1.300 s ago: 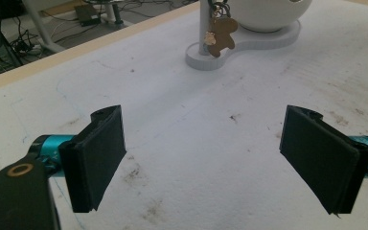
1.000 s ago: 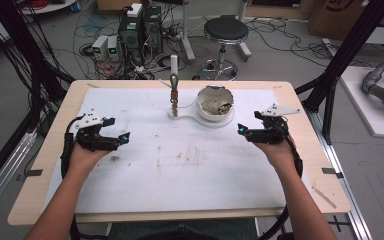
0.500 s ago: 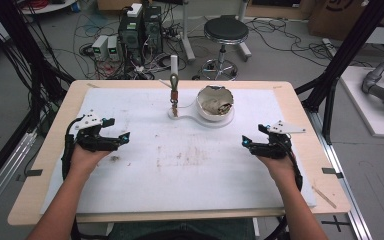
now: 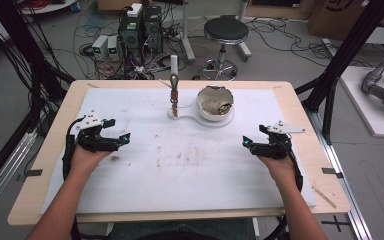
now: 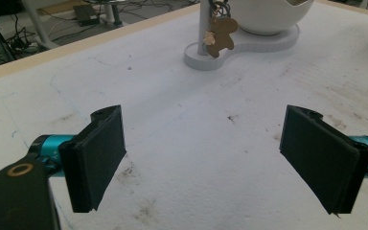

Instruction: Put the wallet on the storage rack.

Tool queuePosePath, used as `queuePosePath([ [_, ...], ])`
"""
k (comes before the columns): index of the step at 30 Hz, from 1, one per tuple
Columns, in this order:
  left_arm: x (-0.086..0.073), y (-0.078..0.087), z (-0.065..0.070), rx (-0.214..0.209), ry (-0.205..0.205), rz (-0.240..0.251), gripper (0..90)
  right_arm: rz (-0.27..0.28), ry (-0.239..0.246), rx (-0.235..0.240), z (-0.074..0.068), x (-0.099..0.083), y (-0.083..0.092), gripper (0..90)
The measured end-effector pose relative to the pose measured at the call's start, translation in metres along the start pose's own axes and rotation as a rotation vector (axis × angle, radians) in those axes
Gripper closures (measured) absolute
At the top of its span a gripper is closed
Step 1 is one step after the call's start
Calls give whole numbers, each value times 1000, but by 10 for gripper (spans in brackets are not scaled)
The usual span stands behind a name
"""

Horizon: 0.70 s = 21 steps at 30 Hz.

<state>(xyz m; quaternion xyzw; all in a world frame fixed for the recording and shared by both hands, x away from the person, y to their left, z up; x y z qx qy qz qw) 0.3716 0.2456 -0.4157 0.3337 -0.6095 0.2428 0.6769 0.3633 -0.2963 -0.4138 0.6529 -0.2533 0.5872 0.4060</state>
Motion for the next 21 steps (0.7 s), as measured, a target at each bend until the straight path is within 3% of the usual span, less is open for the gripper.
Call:
queuePosePath([
  [21, -1, 1, 0, 6, -1, -9, 158, -13, -8, 0, 1, -1, -3, 197],
])
Point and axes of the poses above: each handheld gripper's, and its own axes: y roughly backward along the jaws, x roughly out of its top, z roughly to its right, the point moved 1 cm from there along -y, roughly forward along the jaws, and after that the axes turned 15 degrees about z, right-handed, at the moved point
